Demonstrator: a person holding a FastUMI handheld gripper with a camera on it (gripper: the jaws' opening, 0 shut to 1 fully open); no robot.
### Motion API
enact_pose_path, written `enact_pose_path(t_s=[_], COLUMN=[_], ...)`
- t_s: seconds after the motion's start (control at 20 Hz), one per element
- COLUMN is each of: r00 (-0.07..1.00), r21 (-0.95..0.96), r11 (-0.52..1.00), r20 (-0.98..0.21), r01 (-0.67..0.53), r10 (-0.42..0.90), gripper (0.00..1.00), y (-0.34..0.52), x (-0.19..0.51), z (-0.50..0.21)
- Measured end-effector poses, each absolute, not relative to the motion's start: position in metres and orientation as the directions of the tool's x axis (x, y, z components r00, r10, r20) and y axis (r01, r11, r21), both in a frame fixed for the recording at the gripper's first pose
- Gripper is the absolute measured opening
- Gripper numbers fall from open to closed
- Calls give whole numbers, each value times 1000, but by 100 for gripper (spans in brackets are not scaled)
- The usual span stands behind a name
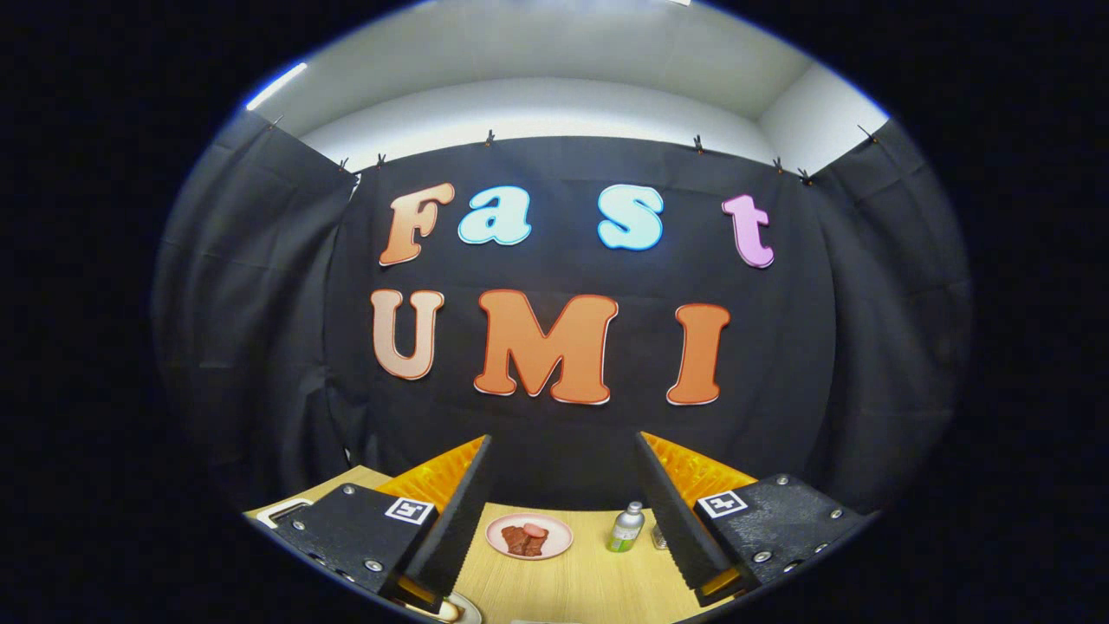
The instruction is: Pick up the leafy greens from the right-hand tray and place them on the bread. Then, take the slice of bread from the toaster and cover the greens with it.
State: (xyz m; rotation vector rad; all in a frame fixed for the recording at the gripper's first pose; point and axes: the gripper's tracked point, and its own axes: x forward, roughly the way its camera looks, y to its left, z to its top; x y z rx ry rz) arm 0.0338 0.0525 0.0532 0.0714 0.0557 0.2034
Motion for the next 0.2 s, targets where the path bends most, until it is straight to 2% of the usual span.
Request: enact_pose_path(t_s=[0.2], r00=[985], r21=[40], r11=[985], r20=[34], r01=[-169], r10=[168], gripper=[95], y=[43], x=[35], z=[84])
